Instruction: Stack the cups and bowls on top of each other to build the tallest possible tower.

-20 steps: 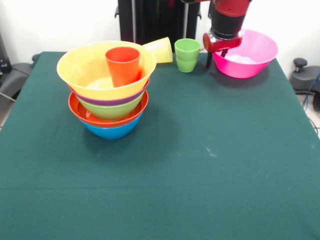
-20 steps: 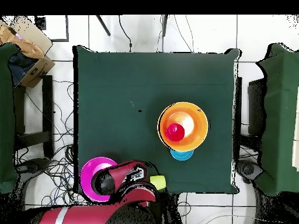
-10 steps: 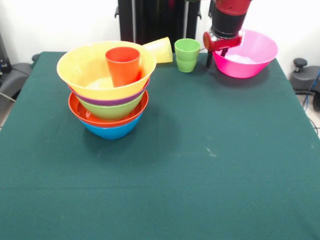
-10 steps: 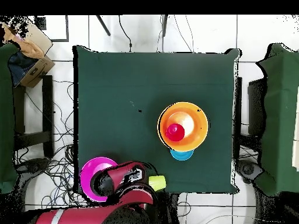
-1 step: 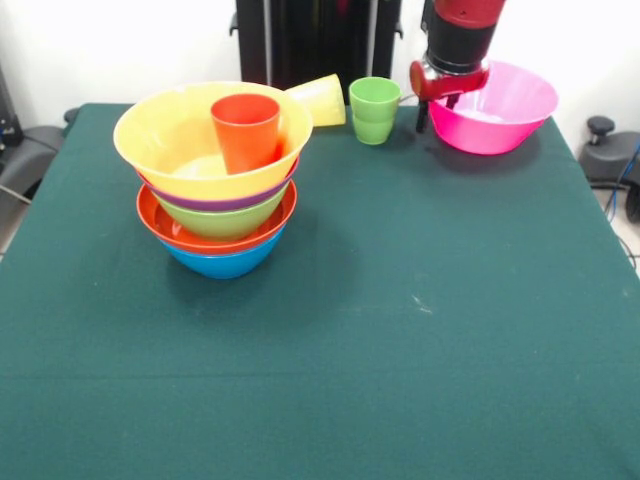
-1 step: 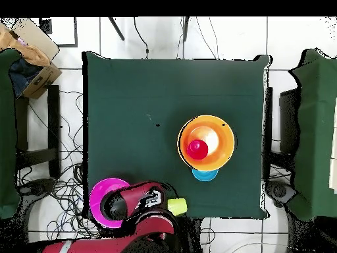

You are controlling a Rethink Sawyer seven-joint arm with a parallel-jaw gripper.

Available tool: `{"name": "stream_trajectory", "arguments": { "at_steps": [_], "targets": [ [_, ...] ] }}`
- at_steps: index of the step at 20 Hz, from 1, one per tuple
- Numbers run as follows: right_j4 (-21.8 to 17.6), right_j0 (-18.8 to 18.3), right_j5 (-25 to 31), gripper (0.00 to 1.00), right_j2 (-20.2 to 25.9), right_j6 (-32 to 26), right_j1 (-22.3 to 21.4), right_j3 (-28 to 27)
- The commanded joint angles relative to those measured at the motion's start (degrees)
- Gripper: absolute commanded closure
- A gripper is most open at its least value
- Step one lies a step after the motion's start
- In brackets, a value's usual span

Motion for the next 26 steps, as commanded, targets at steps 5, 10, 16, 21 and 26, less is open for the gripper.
{"name": "stream_trajectory", "arguments": {
  "at_steps": [5,10,16,21,26],
  "targets": [
    [13.6,-6.1,34.2,1.0,11.8,4.6,-18.9,-3.1],
    [15.6,-8.0,45.2,1.0,12.0,2.2,-23.7,-7.4],
    [15.5,-11.3,60.4,1.0,13.2,-0.9,-27.6,-16.1],
    [12.7,-14.4,76.1,1.0,15.6,-3.2,-27.2,-26.3],
    [6.9,-18.5,80.0,1.0,17.2,-11.4,-25.2,-30.3]
  ]
}}
